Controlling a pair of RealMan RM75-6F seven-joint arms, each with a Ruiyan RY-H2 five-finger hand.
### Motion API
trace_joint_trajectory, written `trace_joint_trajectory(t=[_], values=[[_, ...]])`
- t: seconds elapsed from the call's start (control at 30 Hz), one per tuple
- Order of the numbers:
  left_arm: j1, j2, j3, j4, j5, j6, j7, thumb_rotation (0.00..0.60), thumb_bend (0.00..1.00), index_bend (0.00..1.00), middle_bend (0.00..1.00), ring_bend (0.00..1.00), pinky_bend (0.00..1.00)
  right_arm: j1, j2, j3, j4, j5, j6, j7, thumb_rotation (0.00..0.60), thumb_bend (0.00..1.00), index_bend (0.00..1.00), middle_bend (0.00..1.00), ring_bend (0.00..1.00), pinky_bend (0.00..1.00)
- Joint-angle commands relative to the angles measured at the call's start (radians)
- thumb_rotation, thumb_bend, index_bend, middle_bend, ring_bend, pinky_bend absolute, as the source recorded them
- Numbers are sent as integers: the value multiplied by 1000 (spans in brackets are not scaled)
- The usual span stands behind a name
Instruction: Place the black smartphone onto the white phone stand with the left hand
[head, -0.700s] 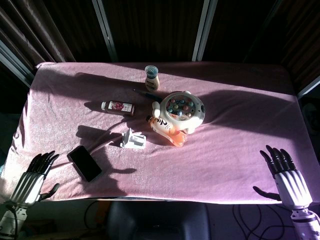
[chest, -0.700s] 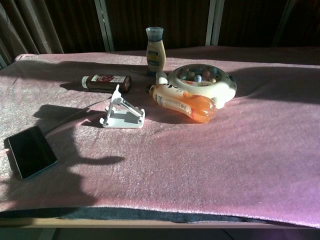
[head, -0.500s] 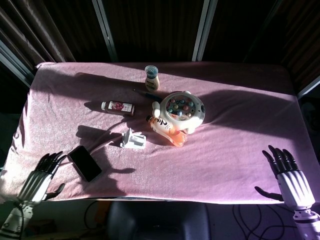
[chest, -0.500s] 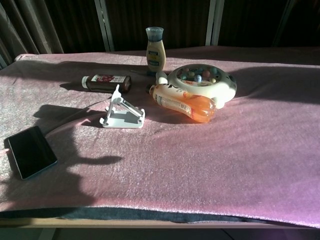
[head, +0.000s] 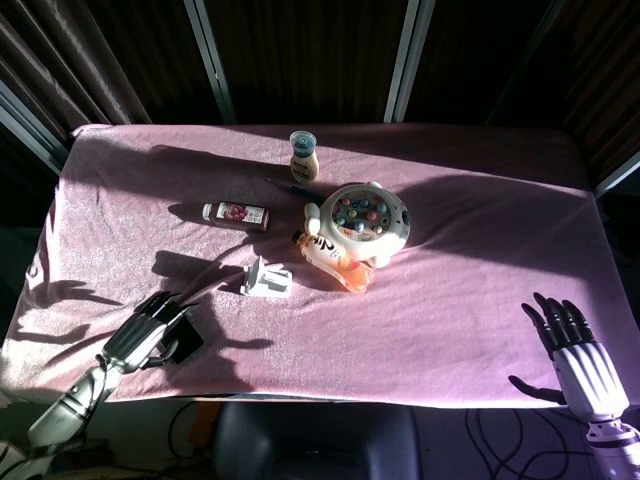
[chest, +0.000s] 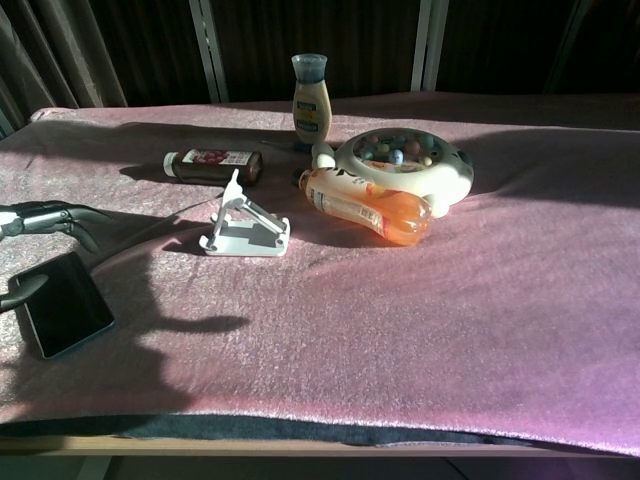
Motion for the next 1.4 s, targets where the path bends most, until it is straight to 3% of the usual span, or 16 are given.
trace_joint_trajectory(t=[0.03,0.4,1.4], values=[[-26,-29,-7,39,-38,-42,-3,600,562,86,237,0,0,0,1,2,-1,2,0,4,600,187,0,0,0,0],[-51,-48,4,104,-143,-152,-23,600,559,80,233,0,0,3,0,0,-6,-3,-3,6,600,186,0,0,0,0],[-89,-68,22,125,-220,-231,20,600,563,94,266,0,0,1,5,0,-6,-5,3,21,600,187,0,0,0,0]])
